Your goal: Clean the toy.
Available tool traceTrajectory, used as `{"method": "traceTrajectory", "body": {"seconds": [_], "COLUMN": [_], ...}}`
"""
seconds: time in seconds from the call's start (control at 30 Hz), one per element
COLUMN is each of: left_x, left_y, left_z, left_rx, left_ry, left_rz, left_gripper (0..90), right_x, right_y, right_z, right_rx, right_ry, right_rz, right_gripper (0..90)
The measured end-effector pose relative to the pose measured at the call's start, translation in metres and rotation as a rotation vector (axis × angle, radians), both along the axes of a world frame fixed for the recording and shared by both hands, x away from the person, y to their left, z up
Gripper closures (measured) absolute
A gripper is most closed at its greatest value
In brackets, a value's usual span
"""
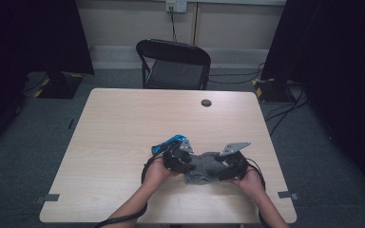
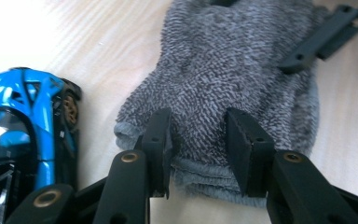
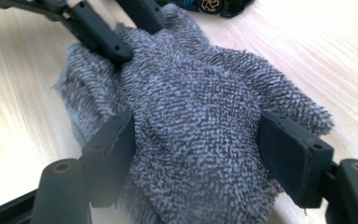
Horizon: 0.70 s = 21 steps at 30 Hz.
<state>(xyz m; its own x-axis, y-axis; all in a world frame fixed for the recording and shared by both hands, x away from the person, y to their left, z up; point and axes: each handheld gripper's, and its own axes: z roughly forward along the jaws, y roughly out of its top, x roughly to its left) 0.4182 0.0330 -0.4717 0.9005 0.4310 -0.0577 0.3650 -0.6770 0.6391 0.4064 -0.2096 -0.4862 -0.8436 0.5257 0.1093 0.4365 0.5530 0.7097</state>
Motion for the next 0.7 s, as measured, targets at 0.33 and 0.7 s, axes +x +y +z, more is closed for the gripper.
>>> {"method": "traceTrajectory", "body": {"seconds": [0.33, 0.7], "left_x": [0.001, 0.006], "left_y": [0.001, 0.020], "left_z": [0.001, 0.017], "left_rx": [-0.027, -0.105], "left_ry": [0.001, -0.057], "left_rz": [0.003, 0.033], "left_gripper": [62.8, 24.7], "right_x": [-0.001, -0.001], "right_y": [0.001, 0.000], "right_z": [-0.003, -0.003], "right_rx": [-0.030, -0.046], "right_ry": [-0.010, -0.025], "right_rz": [-0.006, -0.085], "right_gripper": [31.8, 53.5]}}
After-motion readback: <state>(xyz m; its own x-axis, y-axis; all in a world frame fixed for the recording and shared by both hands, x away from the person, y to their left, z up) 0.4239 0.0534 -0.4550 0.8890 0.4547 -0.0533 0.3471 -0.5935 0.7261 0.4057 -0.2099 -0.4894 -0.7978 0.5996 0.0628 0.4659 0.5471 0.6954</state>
